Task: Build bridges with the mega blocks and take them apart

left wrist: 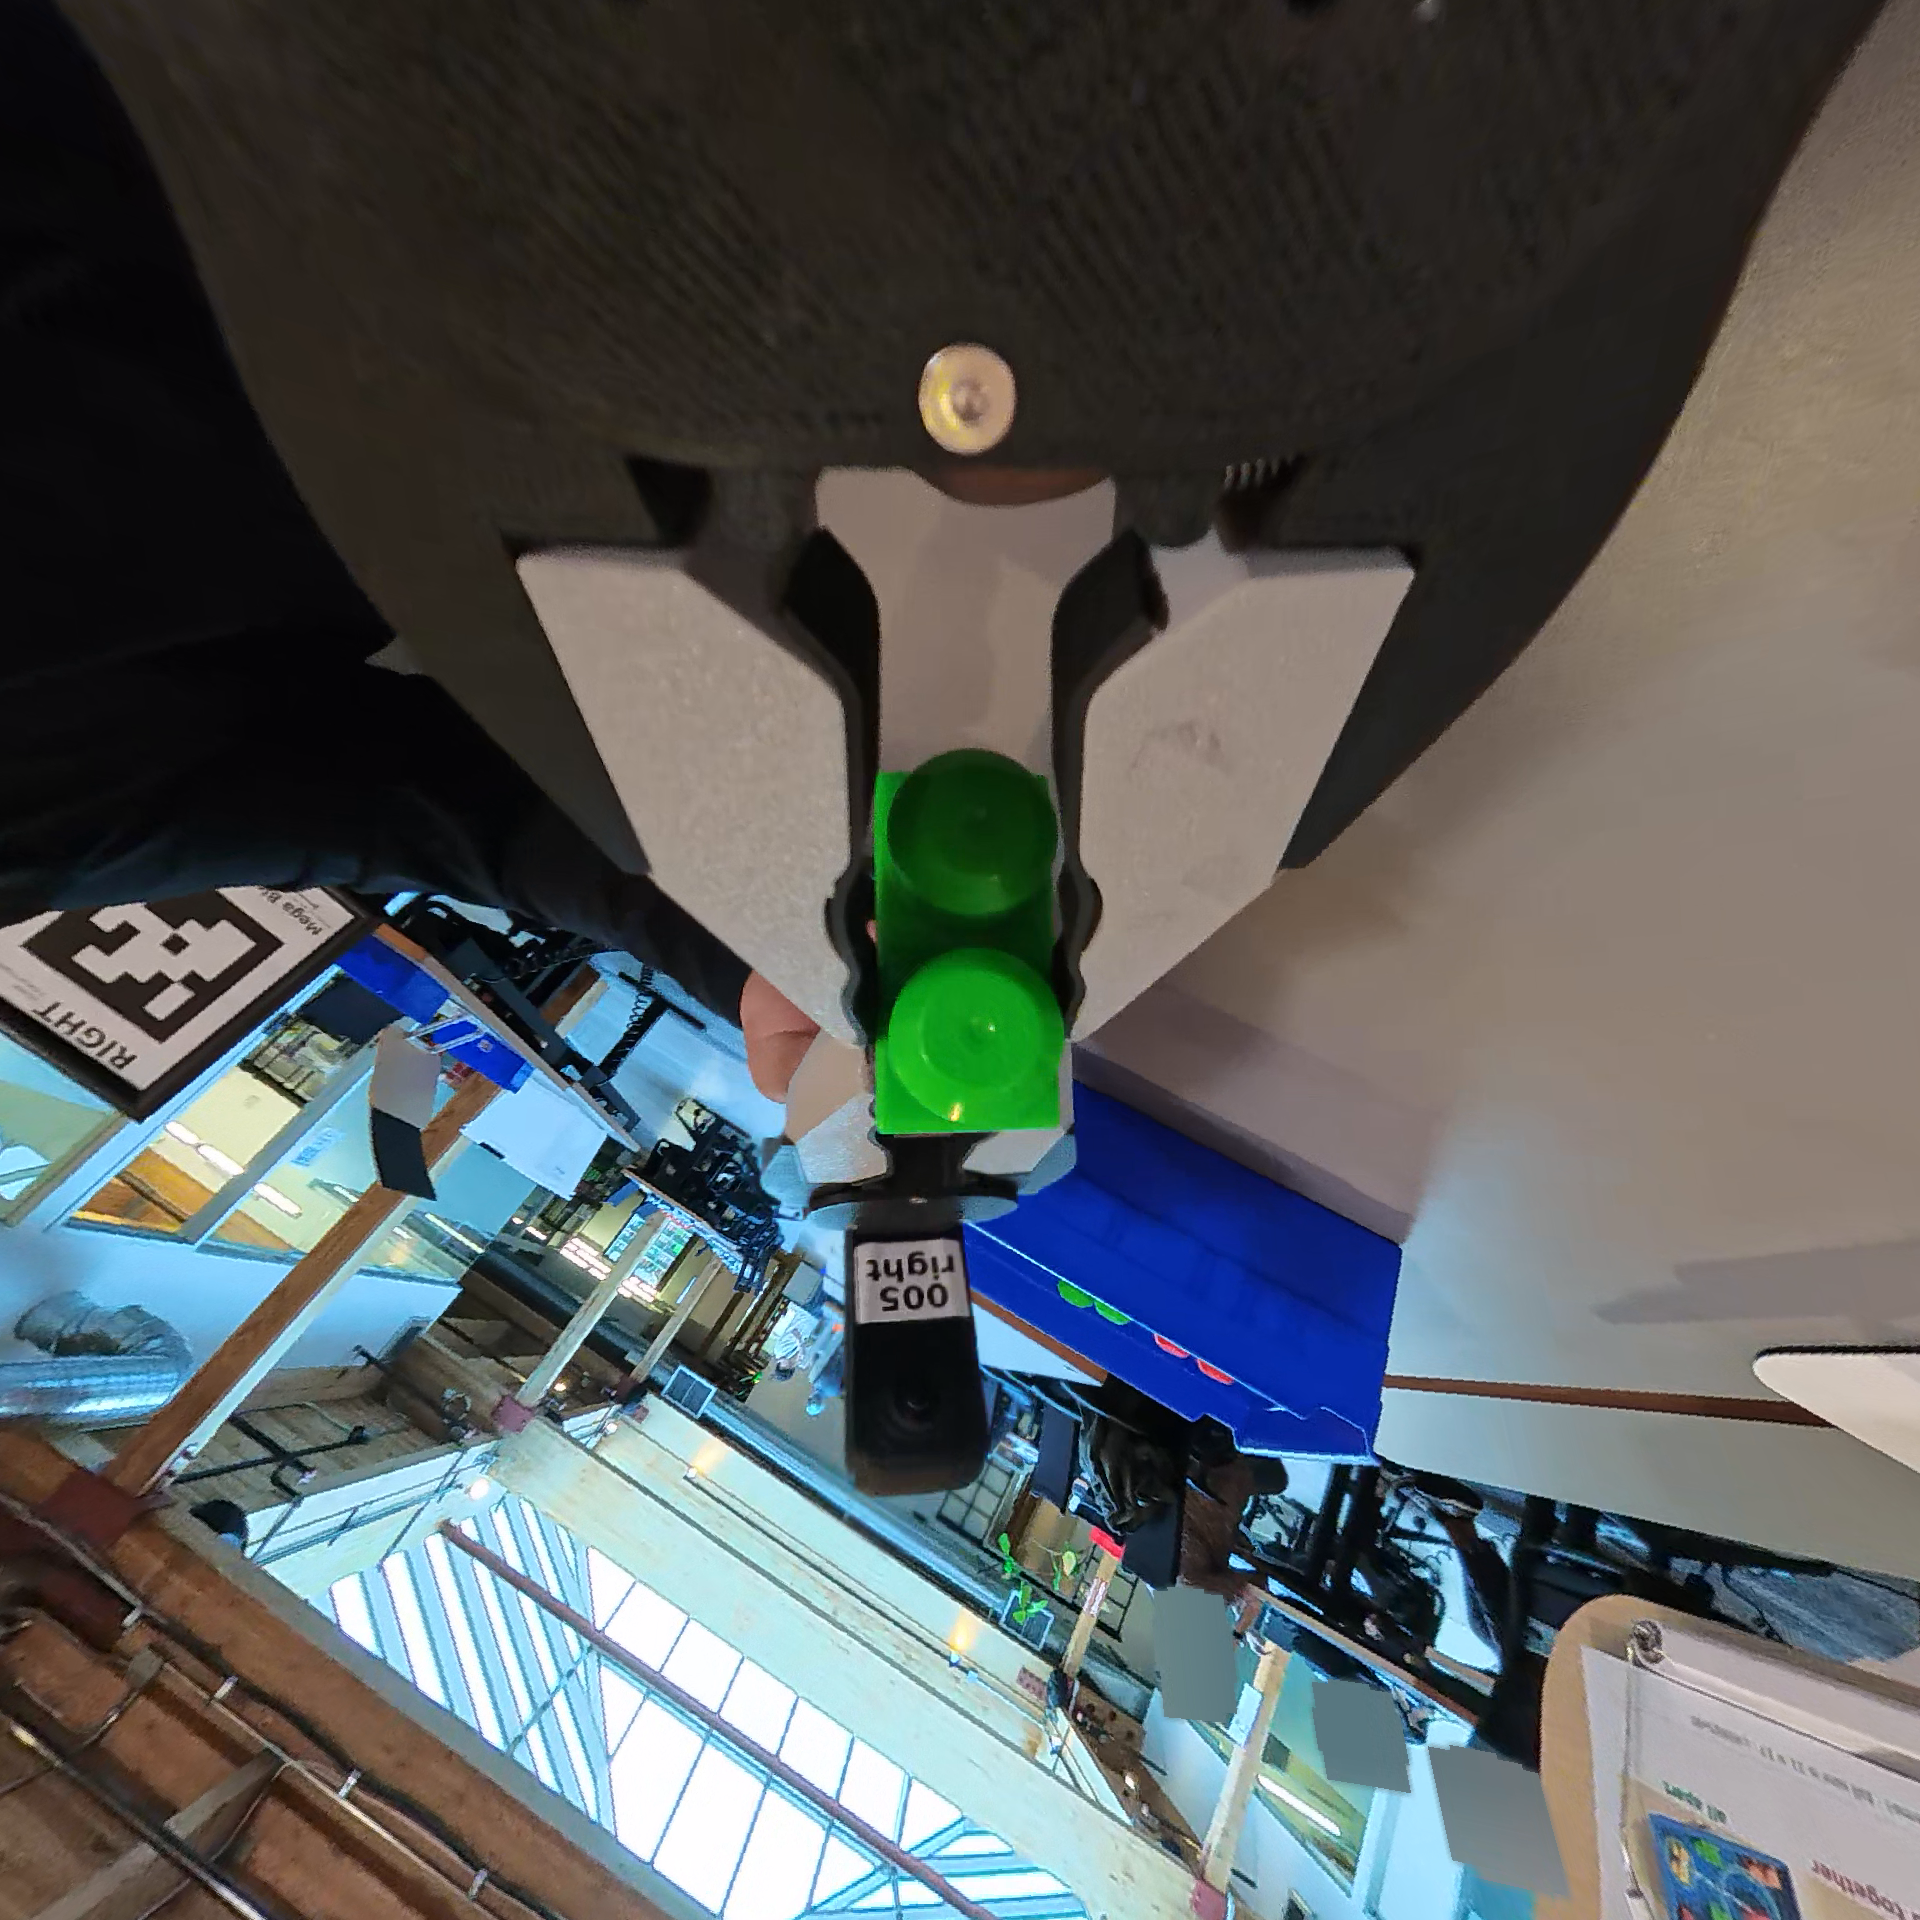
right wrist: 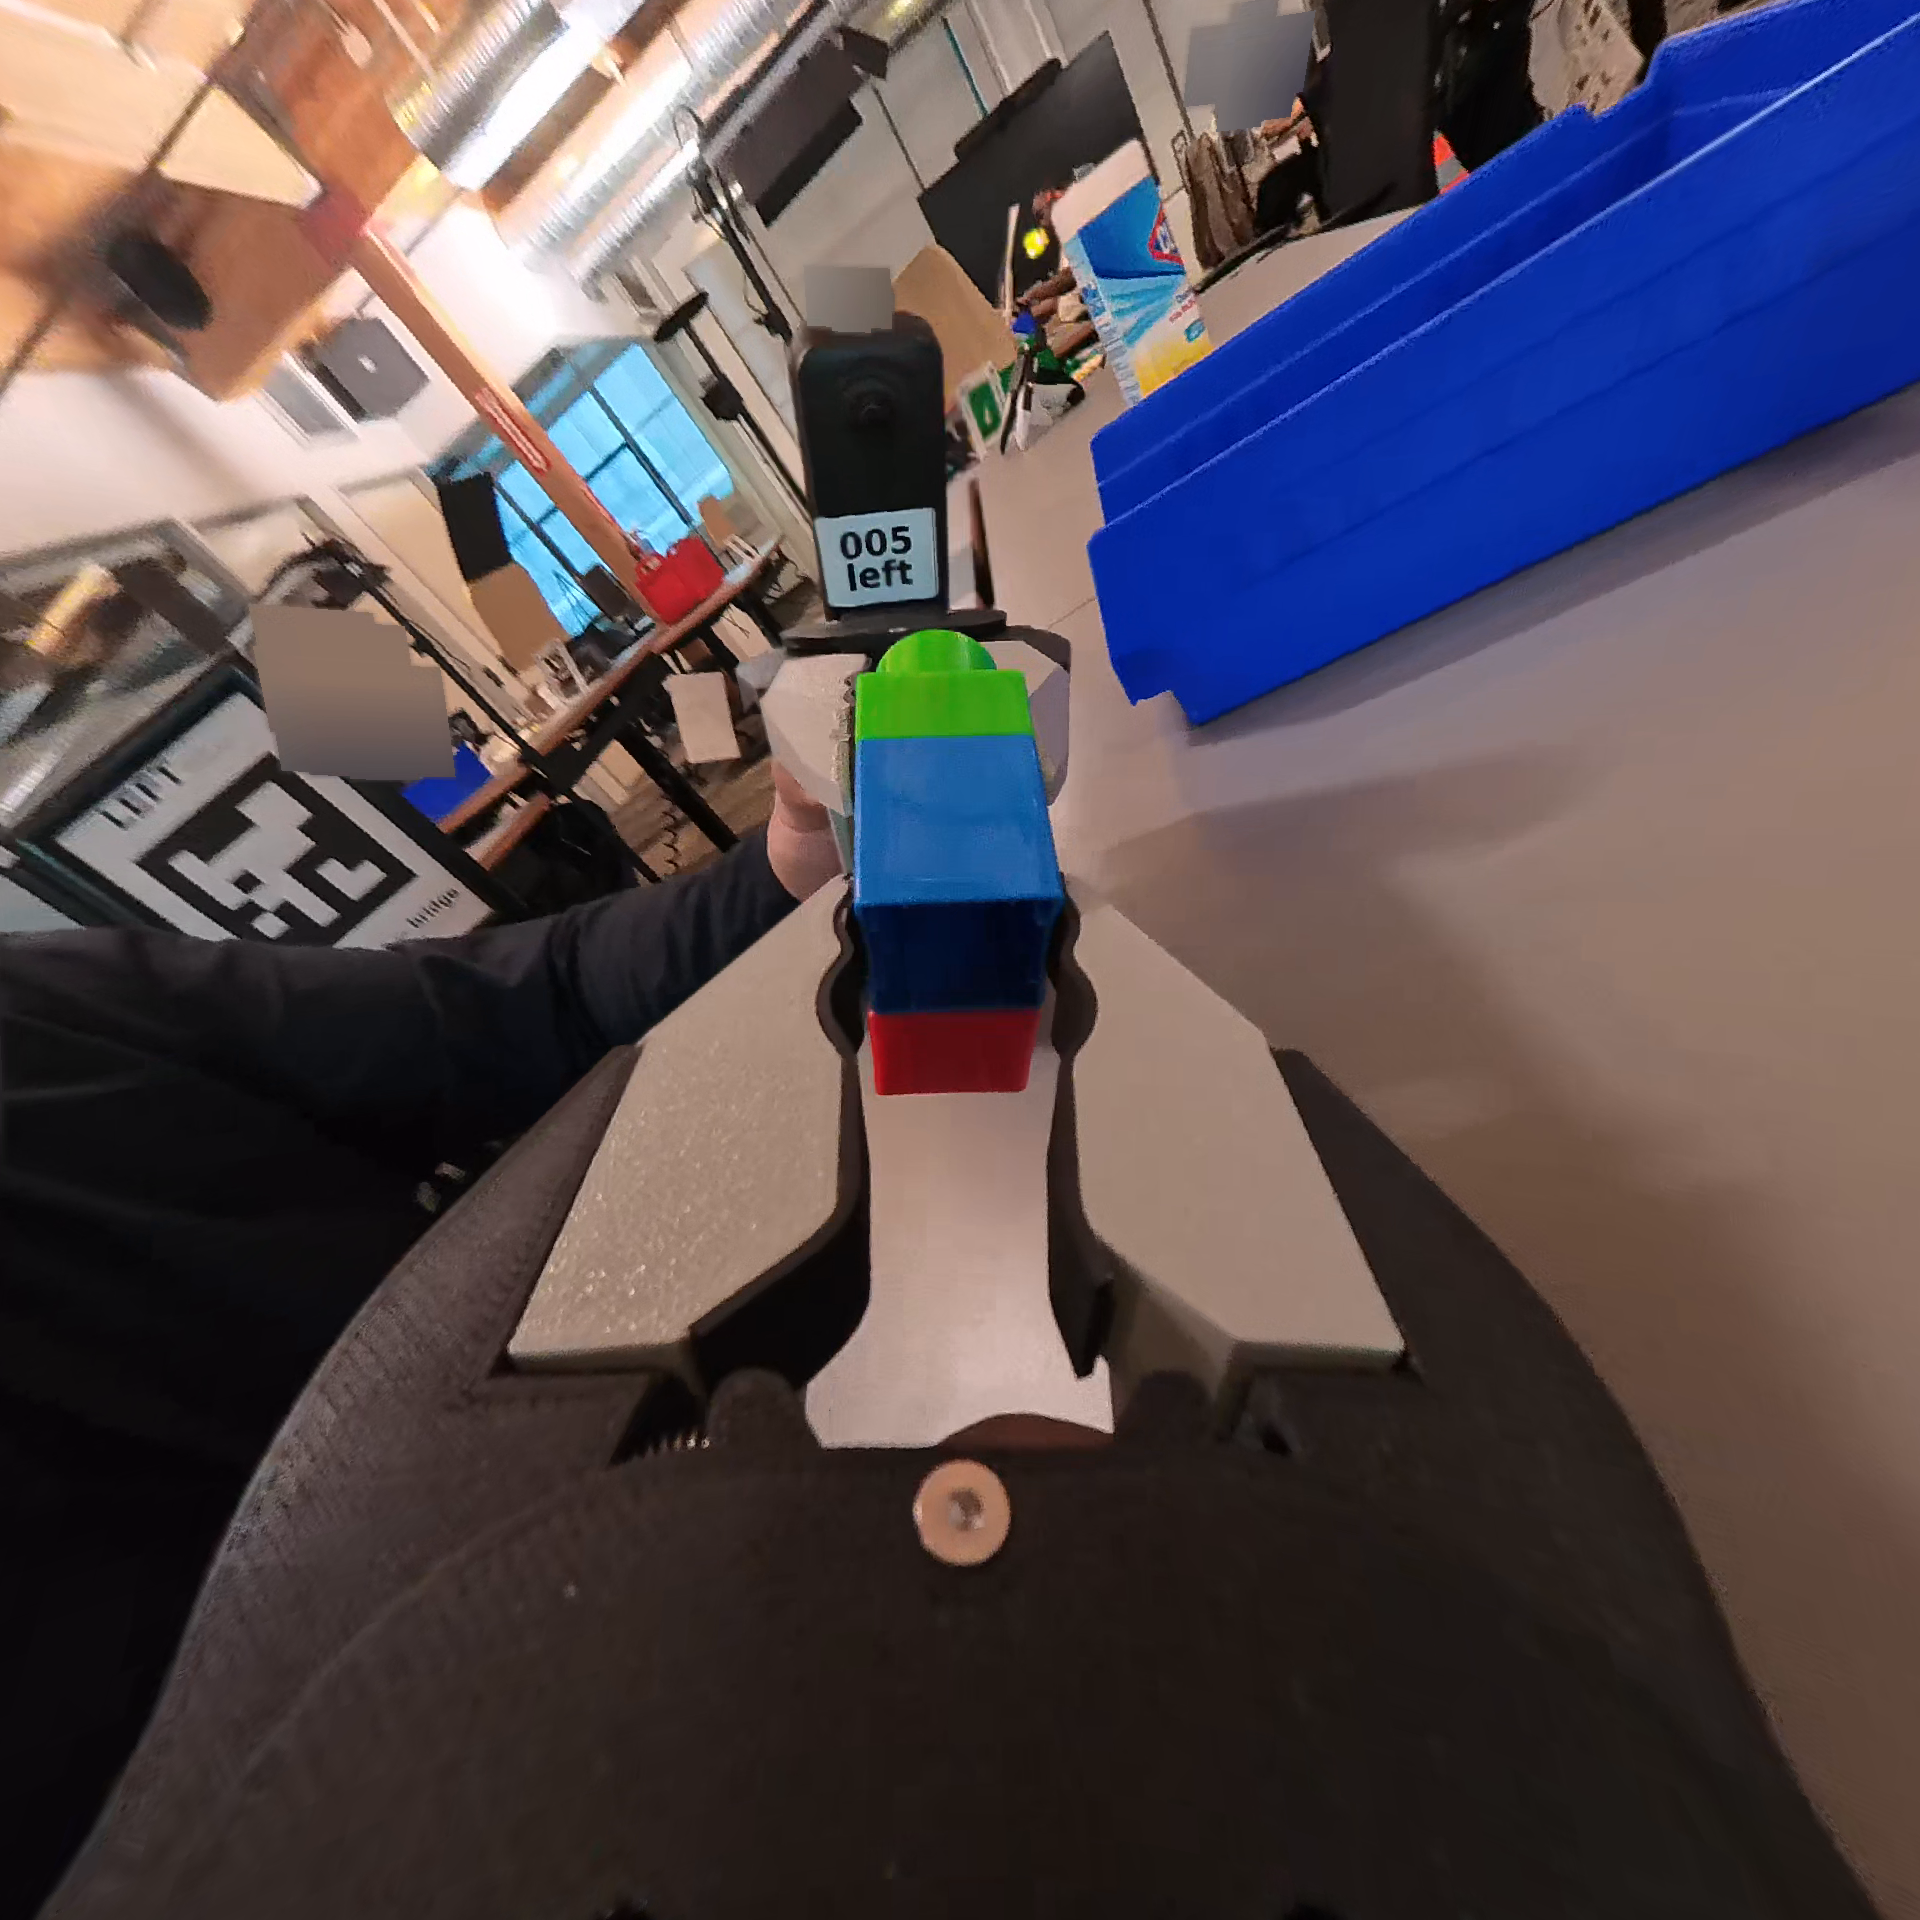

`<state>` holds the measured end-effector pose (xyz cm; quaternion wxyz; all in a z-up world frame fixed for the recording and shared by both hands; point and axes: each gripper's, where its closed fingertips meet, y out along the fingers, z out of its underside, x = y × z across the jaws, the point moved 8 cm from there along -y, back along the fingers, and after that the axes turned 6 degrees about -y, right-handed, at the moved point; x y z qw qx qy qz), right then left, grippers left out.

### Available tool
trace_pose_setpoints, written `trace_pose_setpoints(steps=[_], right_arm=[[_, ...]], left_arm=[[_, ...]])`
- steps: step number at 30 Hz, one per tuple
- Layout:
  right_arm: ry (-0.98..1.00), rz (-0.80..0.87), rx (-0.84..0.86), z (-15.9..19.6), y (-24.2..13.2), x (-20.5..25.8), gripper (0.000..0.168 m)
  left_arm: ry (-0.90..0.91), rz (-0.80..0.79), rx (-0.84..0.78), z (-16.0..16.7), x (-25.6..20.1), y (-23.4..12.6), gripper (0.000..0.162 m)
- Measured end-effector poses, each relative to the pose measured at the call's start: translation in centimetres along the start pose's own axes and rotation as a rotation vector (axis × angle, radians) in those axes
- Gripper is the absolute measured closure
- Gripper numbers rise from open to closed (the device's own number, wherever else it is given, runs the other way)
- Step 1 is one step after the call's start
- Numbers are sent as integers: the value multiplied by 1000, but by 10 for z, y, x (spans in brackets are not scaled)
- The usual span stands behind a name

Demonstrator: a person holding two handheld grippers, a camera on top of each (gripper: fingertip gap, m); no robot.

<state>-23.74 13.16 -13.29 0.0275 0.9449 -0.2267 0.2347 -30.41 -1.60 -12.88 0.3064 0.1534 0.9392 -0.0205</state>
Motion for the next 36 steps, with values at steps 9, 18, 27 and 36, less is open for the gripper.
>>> trace_pose_setpoints(steps=[9, 18, 27, 36], right_arm=[[-73, 9, -8, -1, 3, 4, 137], [-61, -10, -14, 1, 3, 0, 136], [-94, 13, 24, -9, -12, 1, 127], [-128, 10, 183, 9, 7, 3, 135]], left_arm=[[17, 12, 13, -1, -3, -3, 130], [12, 6, 20, -1, -1, -2, 130], [71, -18, 101, 1, -1, -2, 131], [35, 0, 173, 11, 1, 7, 130]])
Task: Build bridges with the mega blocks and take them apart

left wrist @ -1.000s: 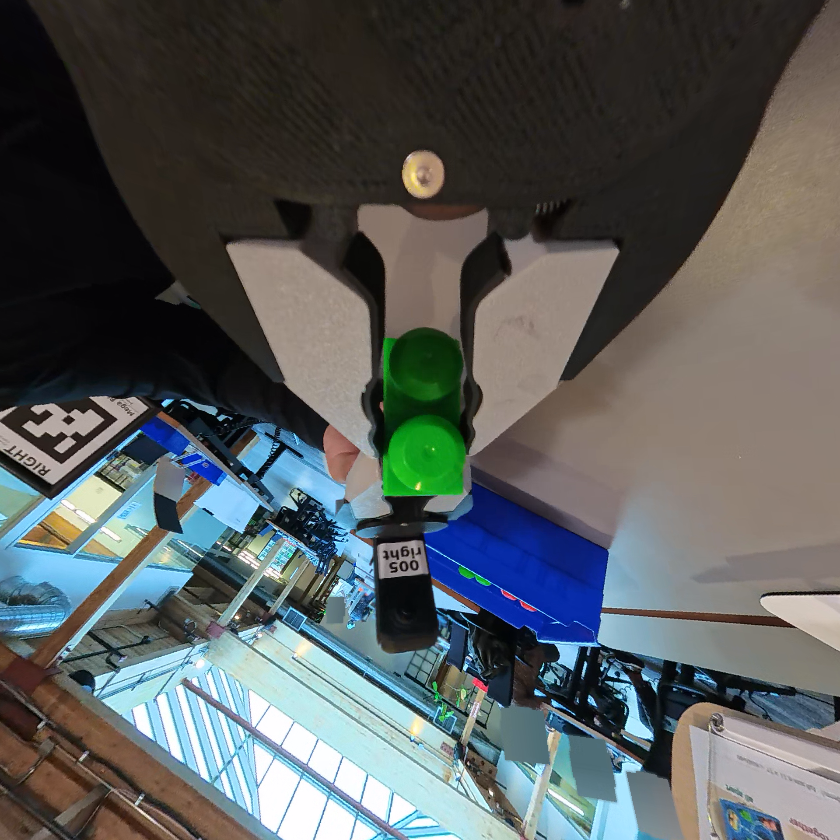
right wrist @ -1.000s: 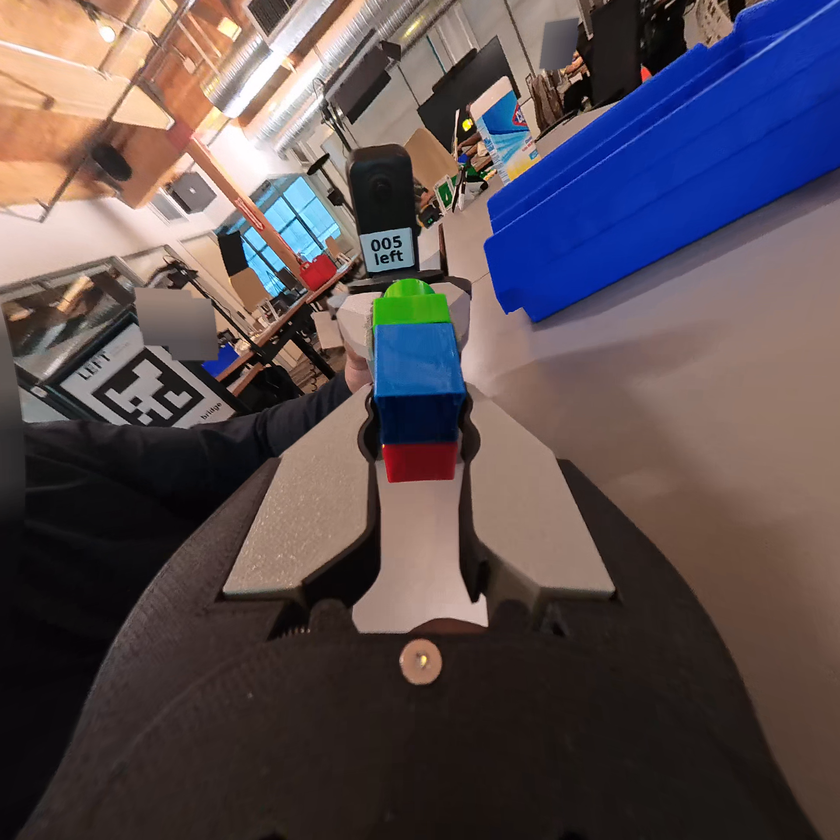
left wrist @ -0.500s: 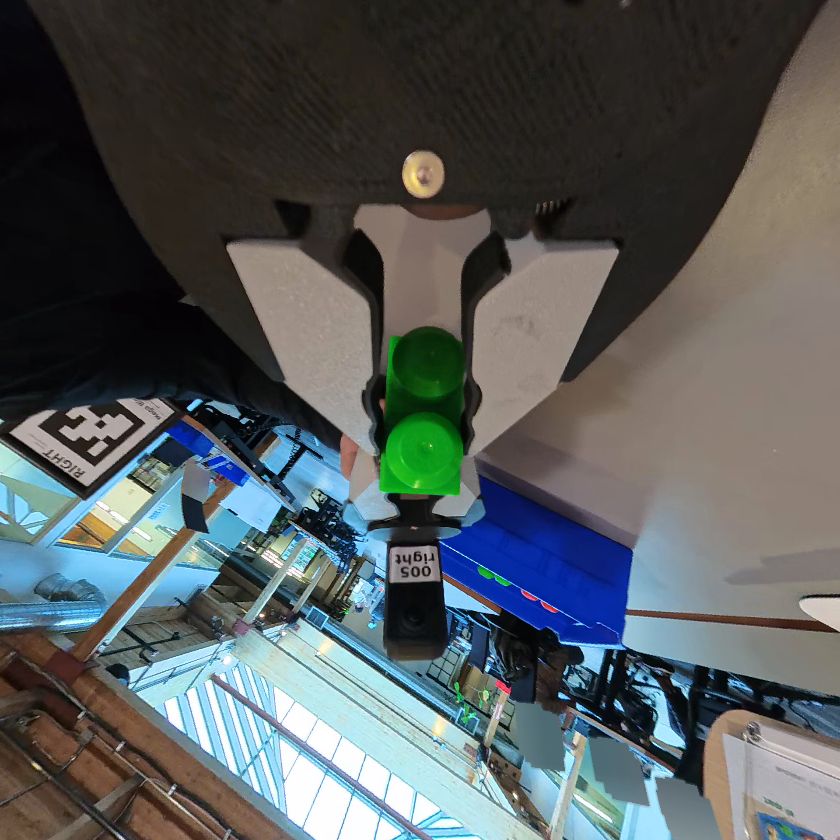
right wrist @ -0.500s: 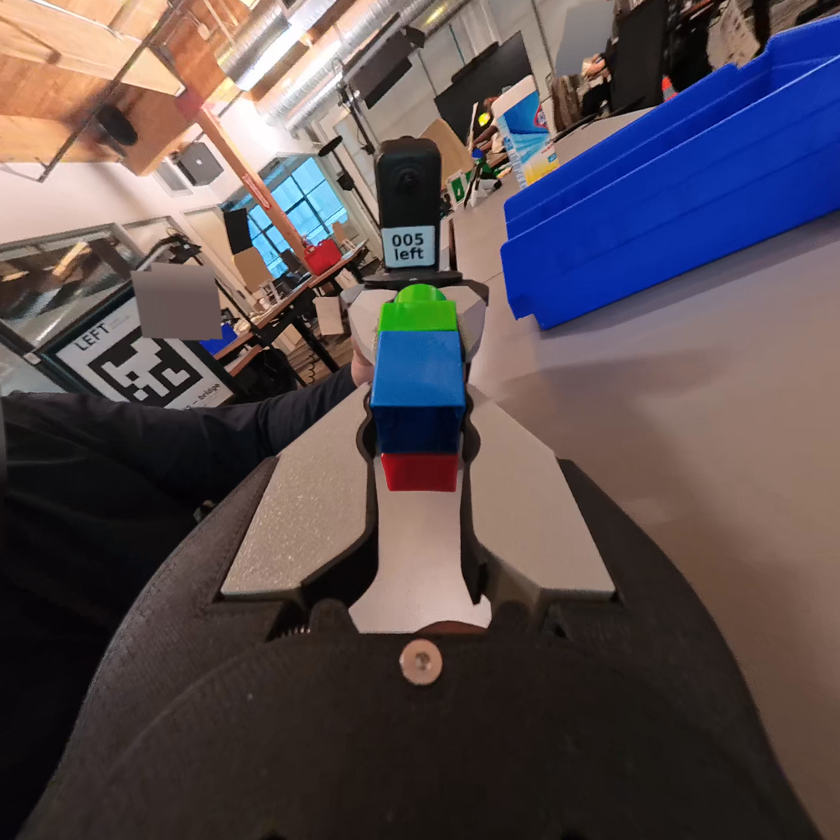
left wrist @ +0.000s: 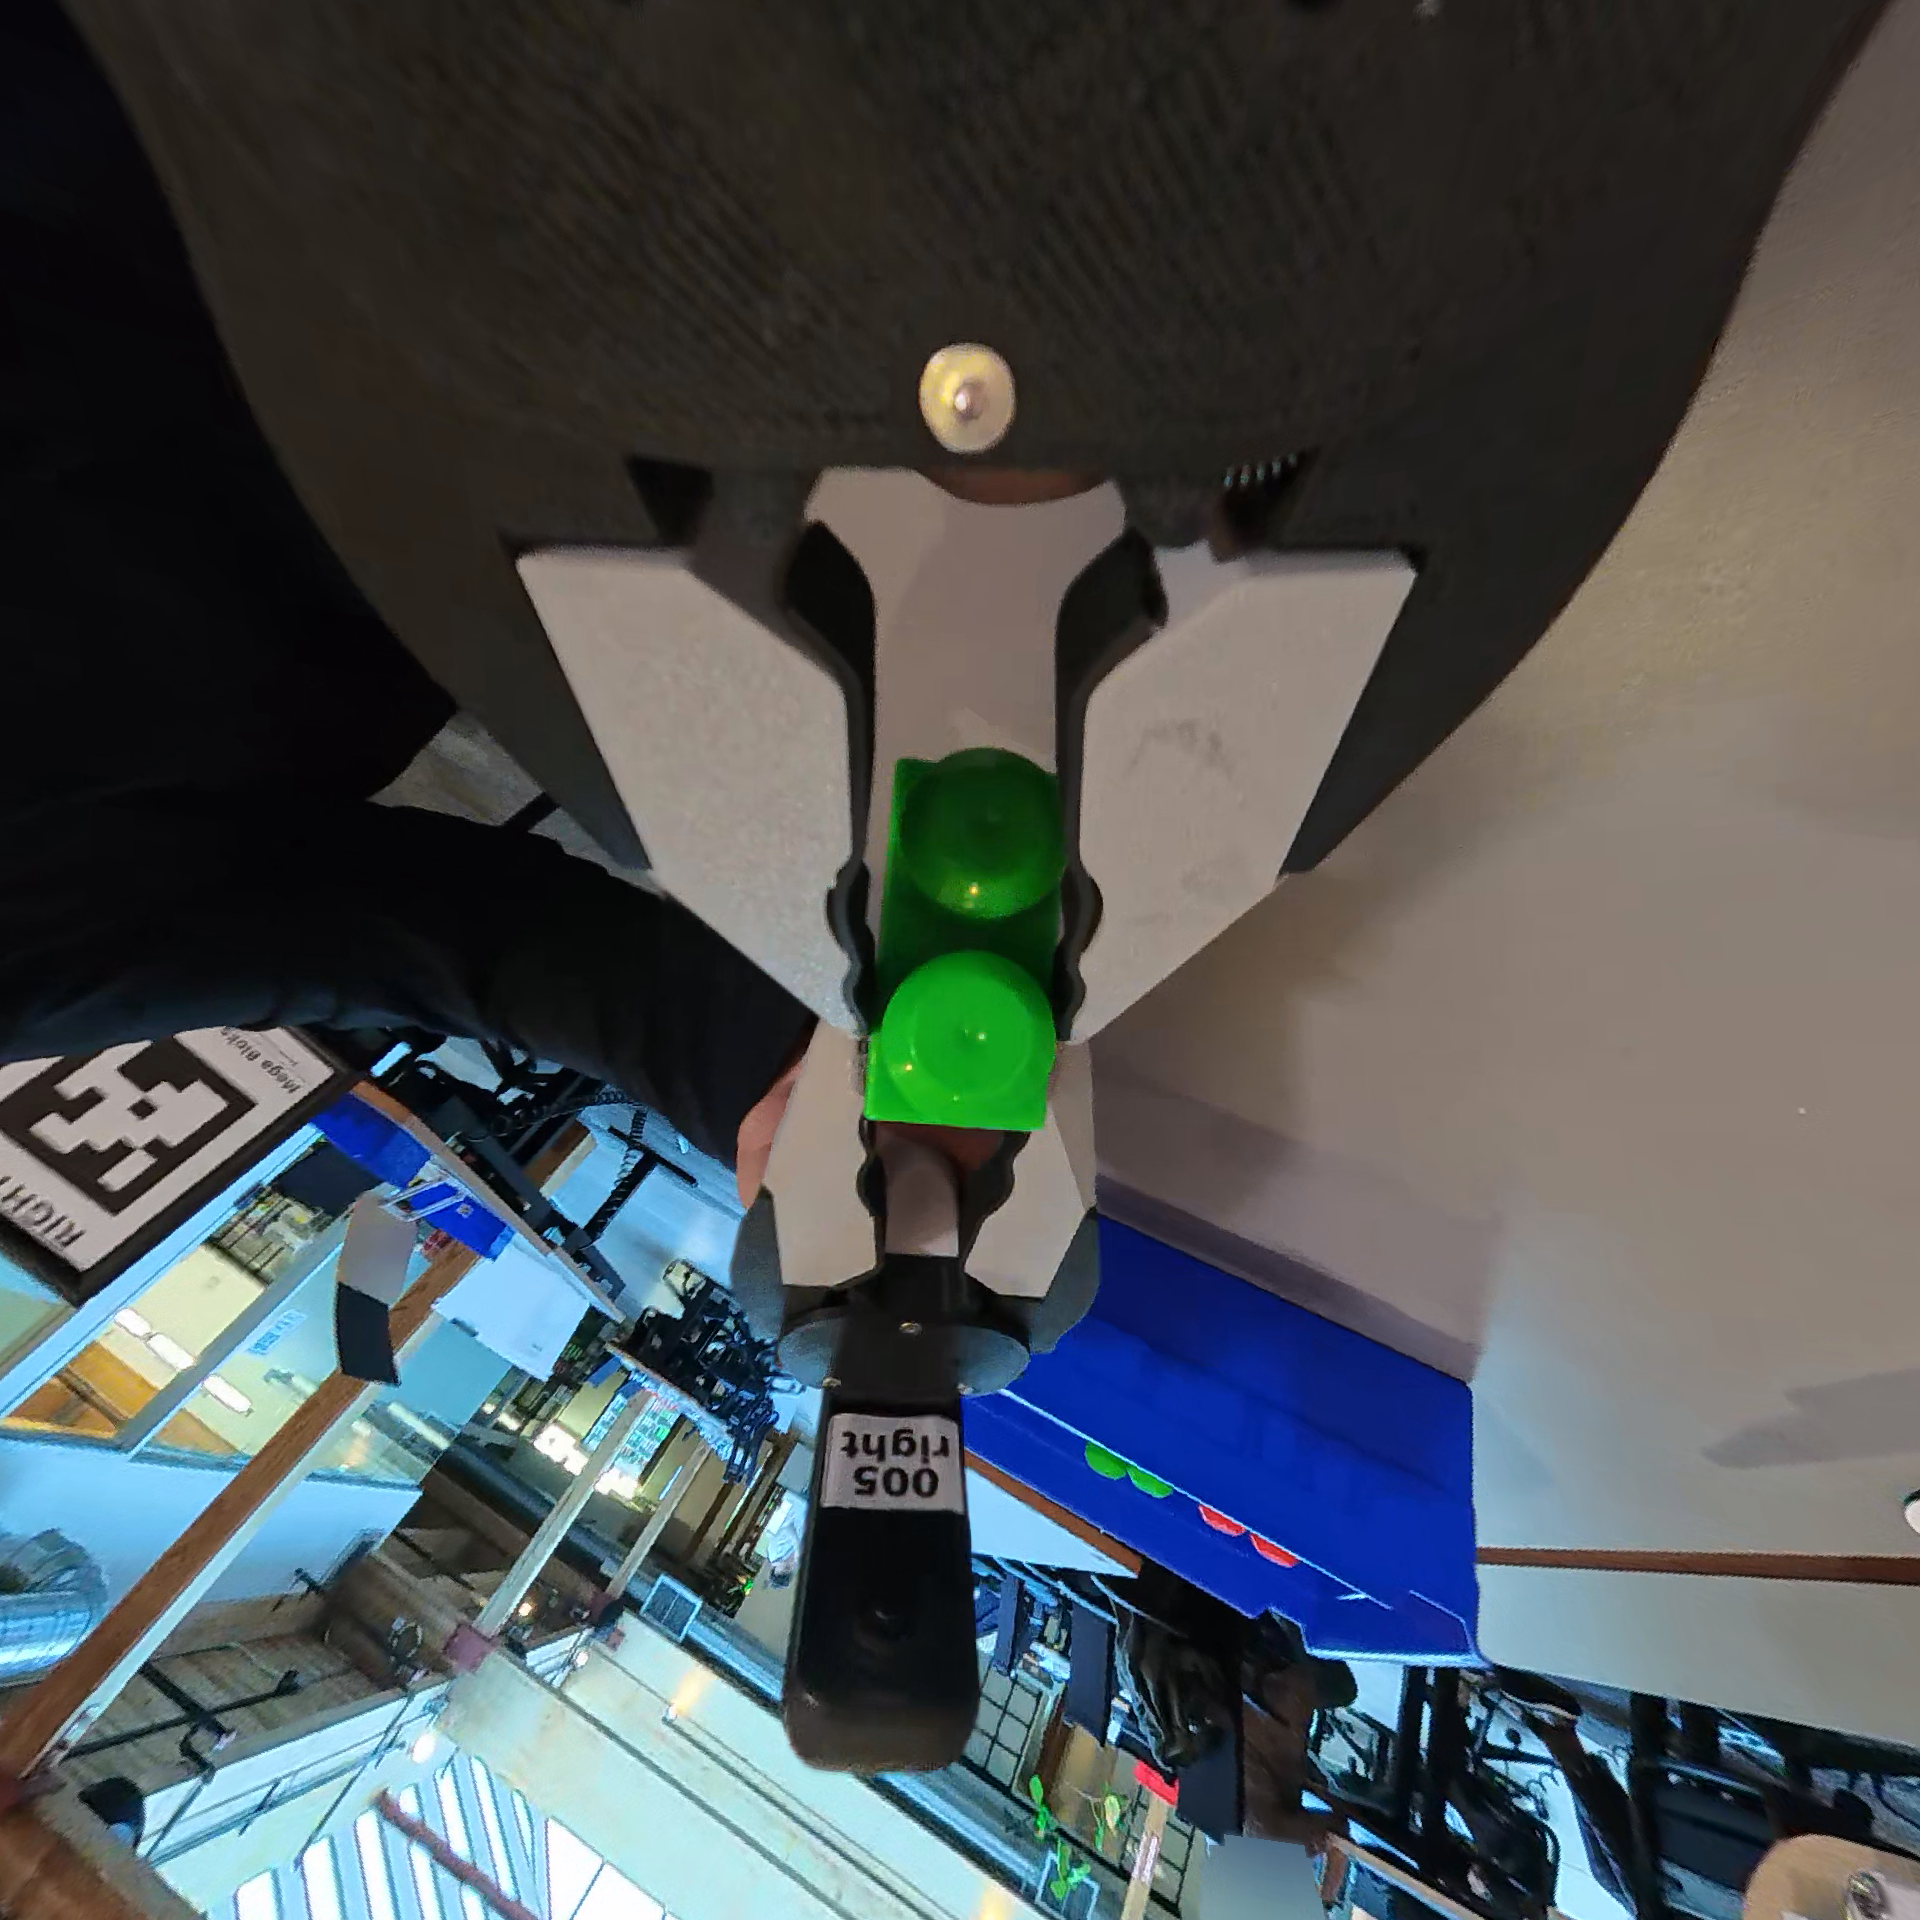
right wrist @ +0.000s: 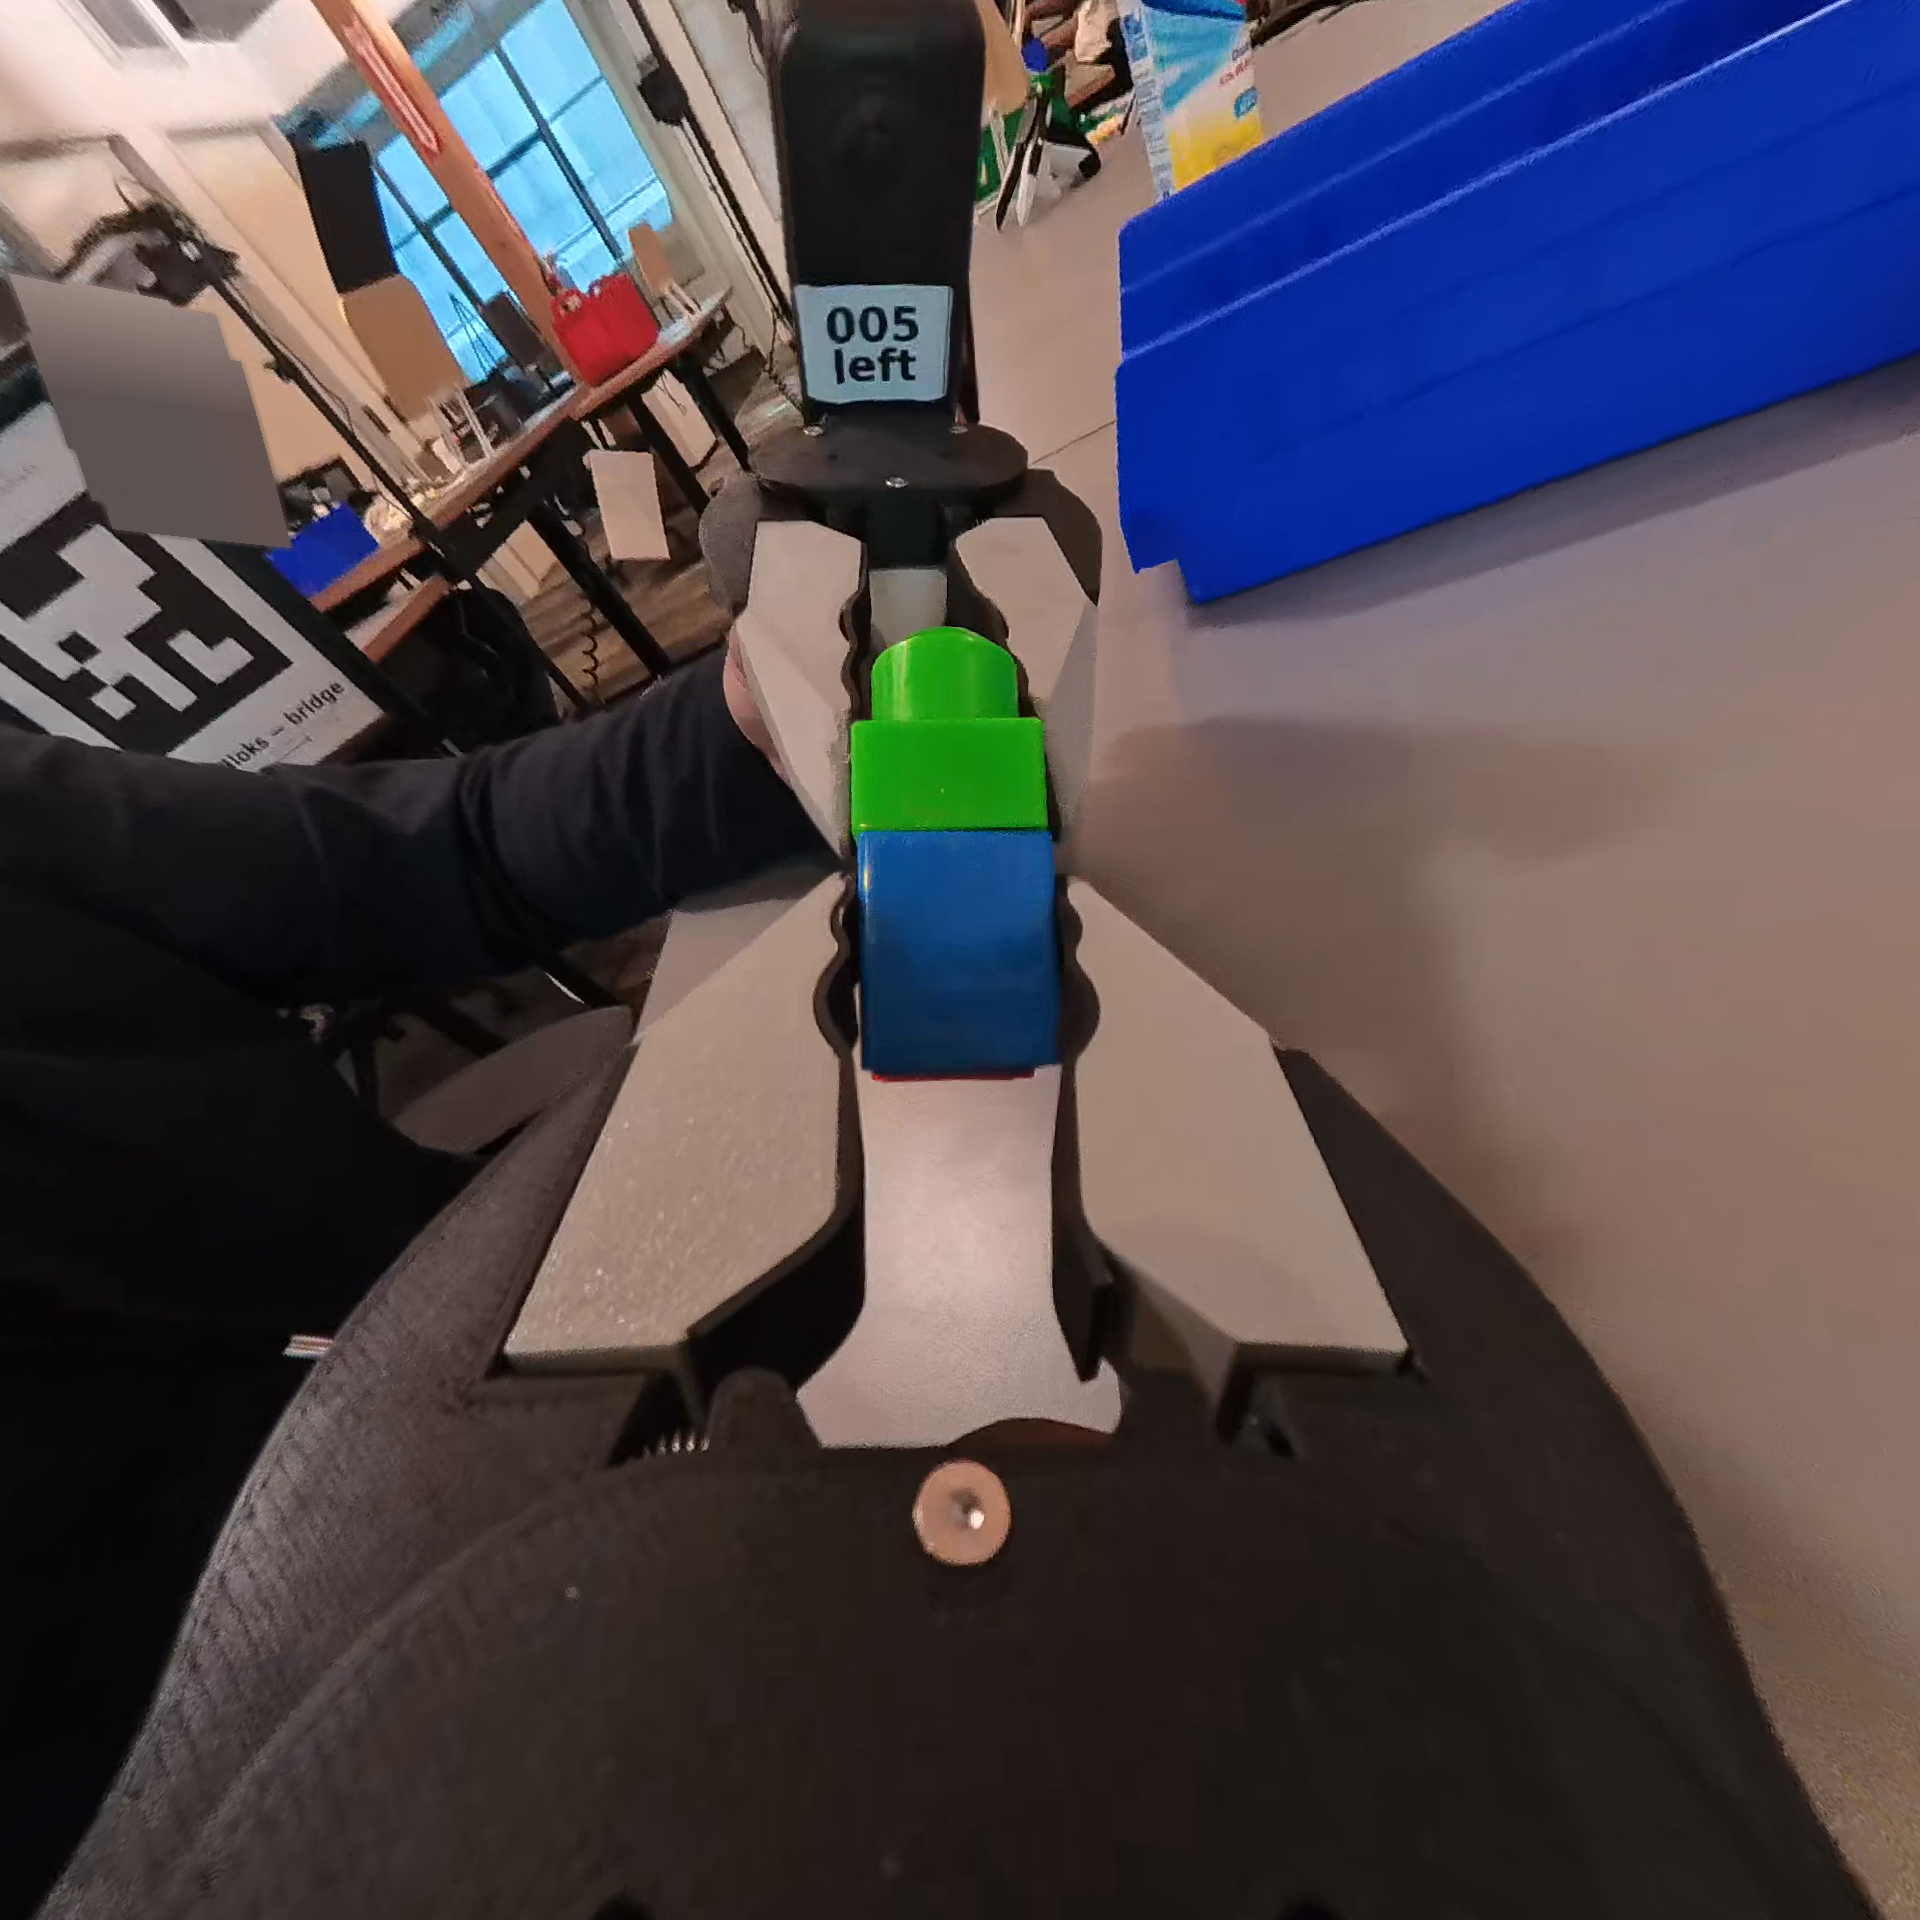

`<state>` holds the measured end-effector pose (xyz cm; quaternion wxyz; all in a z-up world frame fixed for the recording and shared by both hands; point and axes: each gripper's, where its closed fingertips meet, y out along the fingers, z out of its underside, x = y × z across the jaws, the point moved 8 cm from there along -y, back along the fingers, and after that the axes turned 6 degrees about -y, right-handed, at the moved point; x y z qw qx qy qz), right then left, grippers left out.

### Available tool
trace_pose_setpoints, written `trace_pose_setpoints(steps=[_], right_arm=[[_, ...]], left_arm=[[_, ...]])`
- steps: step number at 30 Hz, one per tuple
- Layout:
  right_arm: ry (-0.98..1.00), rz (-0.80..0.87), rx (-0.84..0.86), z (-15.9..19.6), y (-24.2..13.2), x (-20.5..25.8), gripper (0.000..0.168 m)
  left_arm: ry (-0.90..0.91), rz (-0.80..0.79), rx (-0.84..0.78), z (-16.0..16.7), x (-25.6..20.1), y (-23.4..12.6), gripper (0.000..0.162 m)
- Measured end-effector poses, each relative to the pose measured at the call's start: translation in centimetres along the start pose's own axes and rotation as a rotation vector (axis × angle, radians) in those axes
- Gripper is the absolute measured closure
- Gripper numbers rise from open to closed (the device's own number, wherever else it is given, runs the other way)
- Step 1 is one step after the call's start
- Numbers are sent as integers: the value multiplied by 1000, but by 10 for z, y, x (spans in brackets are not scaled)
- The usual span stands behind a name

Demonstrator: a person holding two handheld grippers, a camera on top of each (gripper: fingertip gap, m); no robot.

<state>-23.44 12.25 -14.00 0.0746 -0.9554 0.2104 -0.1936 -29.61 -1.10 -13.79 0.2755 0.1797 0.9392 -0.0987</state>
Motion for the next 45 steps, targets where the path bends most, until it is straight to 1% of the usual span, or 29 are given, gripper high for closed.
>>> trace_pose_setpoints(steps=[3, 6, 8, 12, 14, 15, 18, 19, 22, 25, 27, 34, 39, 45], right_arm=[[43, -6, -34, -1, -3, -3, 135], [68, 27, -79, -3, -12, -9, 135], [81, 50, -151, -8, -22, -12, 135], [104, 42, -335, -17, -39, -14, 135], [104, 14, -398, -20, -40, -12, 135], [108, 4, -412, -20, -39, -12, 135], [110, 7, -403, -18, -29, -11, 135], [104, 9, -413, -18, -28, -11, 135], [92, 7, -423, -19, -26, -9, 135], [70, 19, -425, -19, -23, -7, 135], [58, 23, -439, -21, -24, -6, 135], [61, -5, -410, -16, -13, -5, 135], [69, -87, -366, -13, -8, -3, 135], [46, -106, -219, -8, -10, -2, 133]], left_arm=[[-38, 13, -40, -4, 3, -5, 130], [-10, -58, -71, -9, 7, -15, 131], [2, -77, -73, -10, 9, -19, 131], [-11, -24, -60, -7, 6, -13, 129], [-24, -7, -58, -5, 5, -8, 124], [-29, 13, -62, -5, 4, -6, 124], [-47, 69, -92, -7, -1, -5, 122], [-49, 65, -98, -7, 0, -6, 124], [-65, 76, -131, -10, 0, -9, 124], [-49, 40, -99, -7, 3, -6, 129], [-28, 28, -71, -5, 2, -3, 128], [-42, 59, -116, -8, 0, -4, 129], [34, 49, -131, -12, -7, -10, 129], [63, 41, -81, -8, -9, -8, 129]])
